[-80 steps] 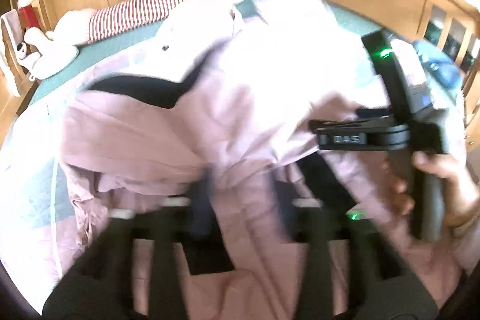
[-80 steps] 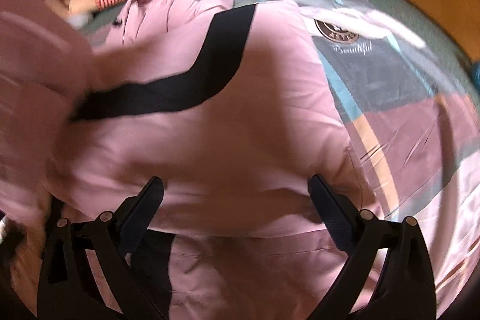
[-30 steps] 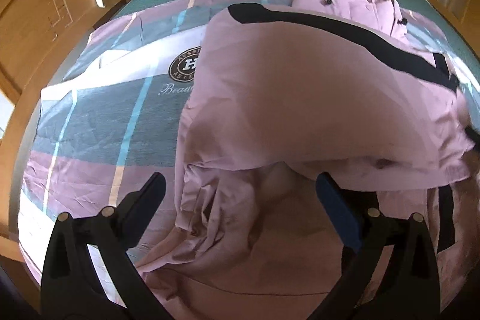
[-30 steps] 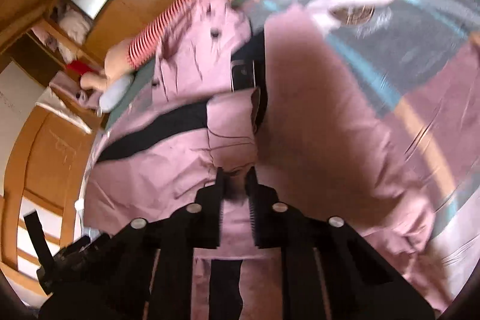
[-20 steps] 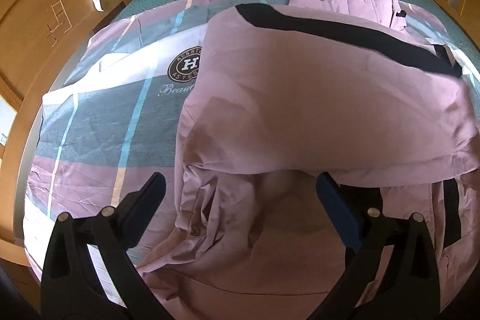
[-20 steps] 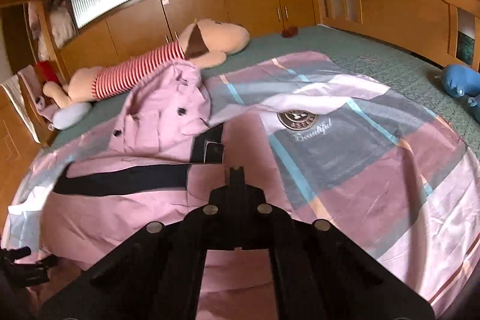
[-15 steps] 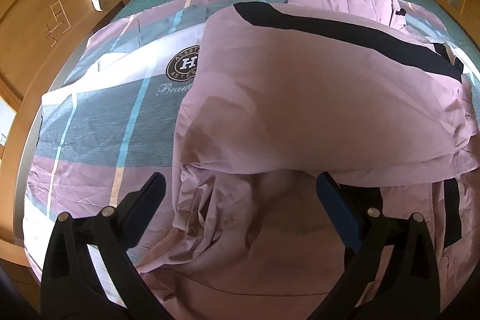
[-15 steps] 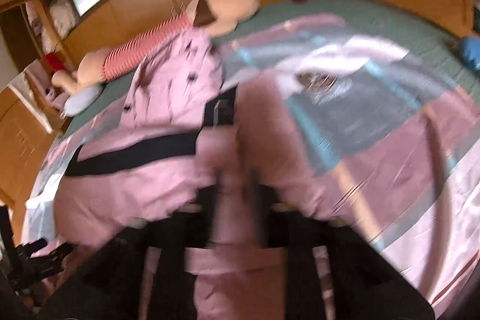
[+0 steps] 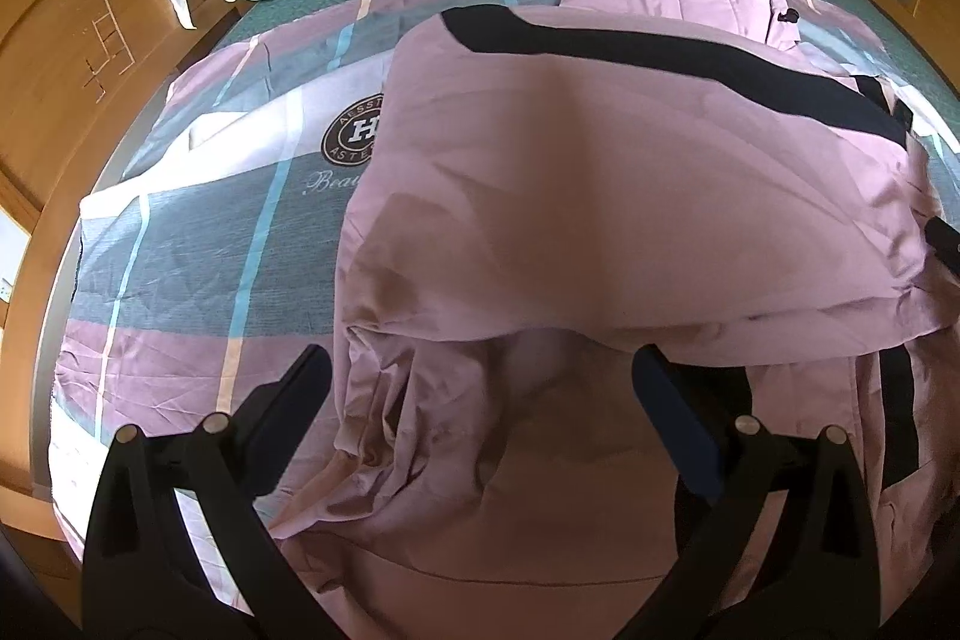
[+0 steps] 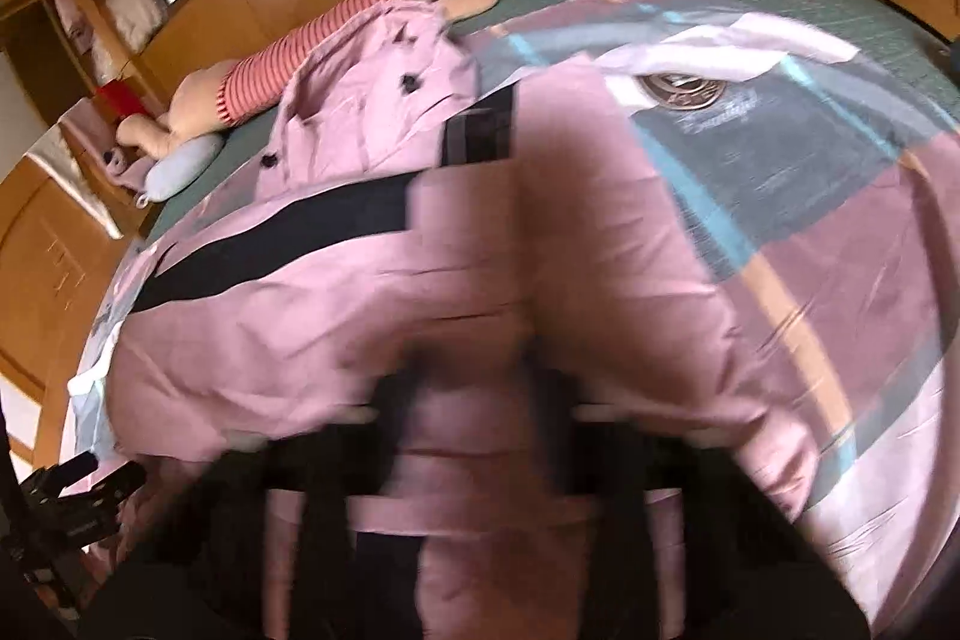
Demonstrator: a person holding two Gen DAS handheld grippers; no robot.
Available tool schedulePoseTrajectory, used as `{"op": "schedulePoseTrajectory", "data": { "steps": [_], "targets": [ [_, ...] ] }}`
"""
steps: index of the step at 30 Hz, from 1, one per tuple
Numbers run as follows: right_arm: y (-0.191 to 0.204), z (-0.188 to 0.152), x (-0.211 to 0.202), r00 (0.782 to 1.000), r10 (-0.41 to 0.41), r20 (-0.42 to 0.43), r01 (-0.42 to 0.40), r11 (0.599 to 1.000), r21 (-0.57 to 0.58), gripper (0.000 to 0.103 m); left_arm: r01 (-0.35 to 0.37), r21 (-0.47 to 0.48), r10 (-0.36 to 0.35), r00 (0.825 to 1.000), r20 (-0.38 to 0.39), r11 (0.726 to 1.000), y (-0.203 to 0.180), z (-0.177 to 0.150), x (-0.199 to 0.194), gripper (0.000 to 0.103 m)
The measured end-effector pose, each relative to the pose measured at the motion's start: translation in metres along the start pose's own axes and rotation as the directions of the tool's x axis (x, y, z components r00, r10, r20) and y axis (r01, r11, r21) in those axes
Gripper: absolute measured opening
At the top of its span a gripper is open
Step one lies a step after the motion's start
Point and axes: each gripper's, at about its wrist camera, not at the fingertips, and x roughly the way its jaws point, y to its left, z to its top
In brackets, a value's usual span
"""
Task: Fold large clothes
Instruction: 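Lay the straightened fabric down and open the right gripper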
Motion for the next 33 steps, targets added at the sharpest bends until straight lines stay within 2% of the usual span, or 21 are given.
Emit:
{"op": "schedulePoseTrajectory", "data": {
  "steps": [3,7,8,9,11,14,16,17,18,20,21,24,29,33],
  "targets": [
    [-0.013,0.003,-0.004,0.999,0.044,0.009,-0.044,0.996,0.072,0.012,-0.001,-0.002,0.001,1.0,-0.001,1.0,0.0,0.0,0.0,0.101],
    [-0.012,0.002,0.0,1.0,0.024,-0.018,-0.023,0.997,0.068,0.014,-0.007,-0.001,0.007,1.0,-0.008,1.0,0.0,0.0,0.002,0.101],
    [-0.013,0.002,0.001,0.999,0.021,-0.026,-0.019,0.997,0.072,0.024,-0.01,-0.001,0.01,1.0,-0.01,1.0,0.0,0.0,0.002,0.101],
    [-0.015,0.001,0.003,0.999,0.023,-0.044,-0.02,0.996,0.084,0.046,-0.011,0.0,0.011,1.0,-0.013,1.0,0.0,0.0,0.003,0.101],
    [-0.018,0.001,0.006,0.997,0.049,-0.063,-0.042,0.993,0.114,0.064,-0.012,0.001,0.012,1.0,-0.017,1.0,-0.001,-0.001,0.004,0.101],
    [-0.015,-0.001,0.009,0.994,0.083,-0.076,-0.074,0.991,0.108,0.08,-0.012,0.004,0.012,1.0,-0.021,1.0,-0.001,-0.001,0.005,0.101],
    [-0.007,-0.005,0.012,0.995,0.067,-0.073,-0.062,0.996,0.069,0.08,-0.012,0.009,0.013,1.0,-0.021,1.0,-0.002,-0.001,0.005,0.101],
    [-0.003,-0.006,0.012,0.995,0.076,-0.068,-0.072,0.996,0.051,0.074,-0.013,0.01,0.013,1.0,-0.021,1.0,-0.002,-0.001,0.006,0.101],
    [0.0,-0.007,0.012,0.993,0.097,-0.068,-0.095,0.995,0.037,0.05,-0.014,0.011,0.014,1.0,-0.021,1.0,-0.003,-0.001,0.005,0.101],
    [0.007,-0.009,0.015,0.986,0.143,-0.091,-0.143,0.99,0.004,0.028,-0.014,0.011,0.014,1.0,-0.021,1.0,-0.003,-0.002,0.005,0.101],
    [0.009,-0.01,0.014,0.987,0.135,-0.085,-0.136,0.991,-0.009,0.022,-0.013,0.011,0.014,1.0,-0.021,1.0,-0.003,-0.002,0.005,0.101],
    [0.014,-0.011,0.008,0.992,0.118,-0.047,-0.12,0.992,-0.042,0.014,-0.013,0.011,0.013,1.0,-0.02,1.0,-0.003,-0.001,0.005,0.101],
    [0.017,-0.005,-0.01,0.996,0.073,0.049,-0.07,0.995,-0.071,0.011,-0.014,0.01,0.014,1.0,-0.022,1.0,-0.005,-0.001,0.005,0.101],
    [0.016,0.006,-0.031,0.987,0.022,0.159,-0.01,0.997,-0.077,0.01,-0.011,0.012,0.011,1.0,-0.02,1.0,-0.006,0.0,0.003,0.101]
  ]
}}
